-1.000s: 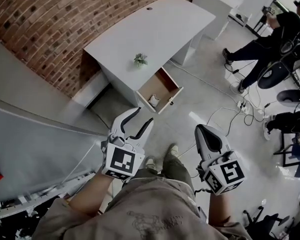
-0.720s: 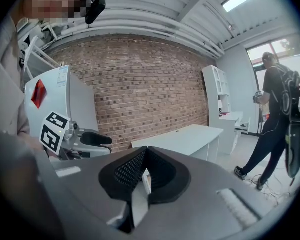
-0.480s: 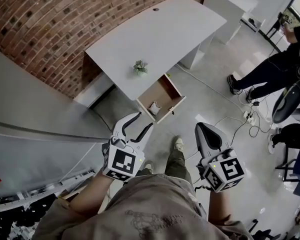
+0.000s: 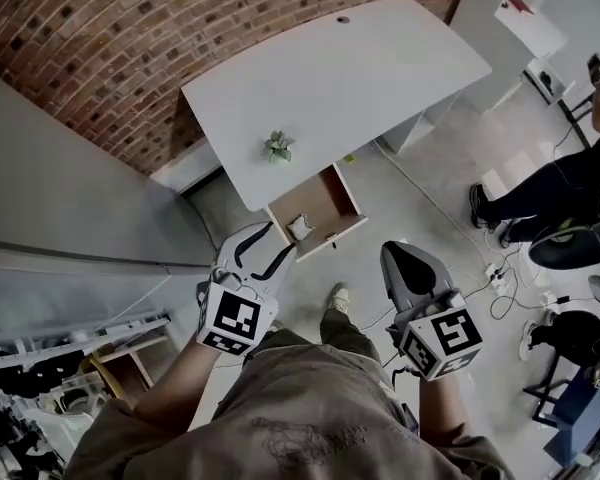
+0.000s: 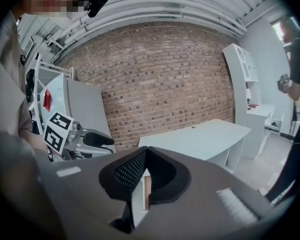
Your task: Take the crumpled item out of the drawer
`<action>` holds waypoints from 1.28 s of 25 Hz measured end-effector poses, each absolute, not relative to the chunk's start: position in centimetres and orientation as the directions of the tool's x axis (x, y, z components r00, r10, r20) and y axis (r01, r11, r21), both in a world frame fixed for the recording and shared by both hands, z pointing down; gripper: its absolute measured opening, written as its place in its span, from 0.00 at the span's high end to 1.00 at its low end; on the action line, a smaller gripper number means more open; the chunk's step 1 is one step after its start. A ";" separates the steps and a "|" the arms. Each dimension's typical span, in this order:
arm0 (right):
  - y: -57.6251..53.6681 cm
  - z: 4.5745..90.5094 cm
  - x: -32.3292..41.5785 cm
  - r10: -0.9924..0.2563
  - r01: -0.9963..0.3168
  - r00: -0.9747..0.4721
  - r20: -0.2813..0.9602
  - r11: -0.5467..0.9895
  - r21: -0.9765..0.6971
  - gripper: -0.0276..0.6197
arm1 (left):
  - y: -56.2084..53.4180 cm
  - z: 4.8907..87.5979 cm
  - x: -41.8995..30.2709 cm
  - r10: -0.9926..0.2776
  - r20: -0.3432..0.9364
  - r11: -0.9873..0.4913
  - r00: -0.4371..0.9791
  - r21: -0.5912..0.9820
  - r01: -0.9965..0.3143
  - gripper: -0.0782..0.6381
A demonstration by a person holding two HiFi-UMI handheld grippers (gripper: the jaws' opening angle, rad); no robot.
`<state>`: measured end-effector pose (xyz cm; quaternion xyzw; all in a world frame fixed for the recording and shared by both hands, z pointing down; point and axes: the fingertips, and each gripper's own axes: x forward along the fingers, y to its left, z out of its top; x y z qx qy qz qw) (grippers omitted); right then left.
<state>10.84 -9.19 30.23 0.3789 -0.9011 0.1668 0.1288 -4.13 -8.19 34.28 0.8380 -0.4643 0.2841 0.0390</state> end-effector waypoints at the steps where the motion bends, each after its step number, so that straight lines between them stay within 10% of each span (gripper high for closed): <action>1: -10.0 30.4 11.0 -0.622 -0.710 -0.695 0.360 0.674 -0.206 0.91 | -8.6 34.4 -3.9 -0.764 0.514 -0.548 0.390 -0.197 -0.813 0.64; 32: -18.1 35.9 11.2 -0.458 -0.576 -0.786 0.416 0.787 -0.222 0.91 | -12.9 40.5 -2.2 -0.714 0.632 -0.515 0.301 -0.184 -0.837 0.64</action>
